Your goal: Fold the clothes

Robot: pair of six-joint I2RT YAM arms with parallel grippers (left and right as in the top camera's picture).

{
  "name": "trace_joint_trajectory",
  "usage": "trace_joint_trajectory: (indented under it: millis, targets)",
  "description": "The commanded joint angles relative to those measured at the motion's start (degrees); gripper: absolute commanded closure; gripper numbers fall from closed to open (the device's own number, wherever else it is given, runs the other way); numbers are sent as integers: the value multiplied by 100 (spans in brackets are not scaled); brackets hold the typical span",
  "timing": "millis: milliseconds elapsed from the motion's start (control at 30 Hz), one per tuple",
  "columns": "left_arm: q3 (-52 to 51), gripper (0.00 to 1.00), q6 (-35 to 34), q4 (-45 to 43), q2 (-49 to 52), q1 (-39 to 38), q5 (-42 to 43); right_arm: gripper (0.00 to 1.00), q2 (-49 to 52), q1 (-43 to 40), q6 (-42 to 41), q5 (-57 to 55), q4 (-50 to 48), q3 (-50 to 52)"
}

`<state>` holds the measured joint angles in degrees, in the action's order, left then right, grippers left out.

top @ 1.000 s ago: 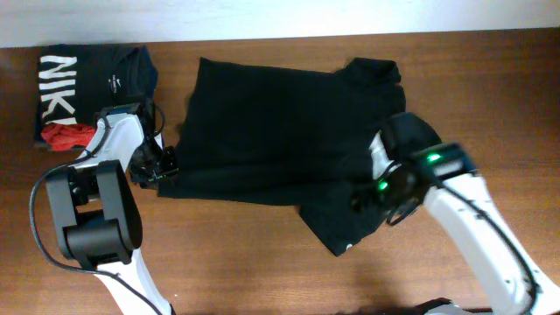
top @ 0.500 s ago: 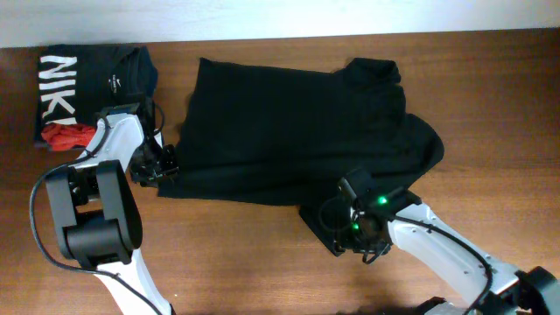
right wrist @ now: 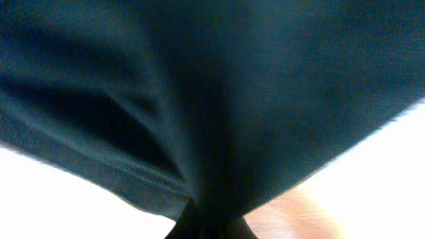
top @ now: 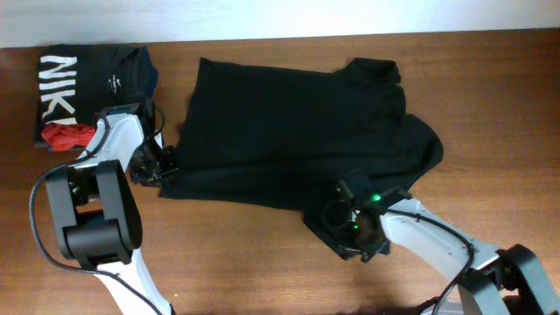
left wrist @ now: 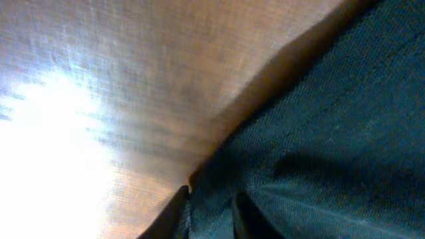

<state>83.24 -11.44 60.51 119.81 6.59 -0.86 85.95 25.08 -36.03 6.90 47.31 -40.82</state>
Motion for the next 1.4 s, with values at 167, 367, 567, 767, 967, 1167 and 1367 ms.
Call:
trace_joint_trajectory:
  millis: [167,367,567,767,967,1167,1367]
  targets:
    - [-31,99,85,380,-955,372,-39,96,-1241,-1429,634,-282,1357,-1080]
    - [-31,99,192,601,-1423,369,-39,96,-1694,-1967,1036,-269,2133,-1751]
    - [-31,99,214,828,-1672,372,-68,96,-2031,-2315,1189,-267,2673,-2127]
    - [-33,99,208,1121,-2079,369,-337,95,-2476,-2334,1204,-476,2806,-2319]
    - [-39,99,203,1045,-2479,369,-297,95,-2155,-2334,1447,-675,1657,-2426]
    - [-295,99,164,448,-2468,337,-234,96,-1316,-2334,1617,-680,1071,-2426]
    - [-566,99,168,-656,-2452,13,-133,96,-468,-2334,1635,-809,616,-2426]
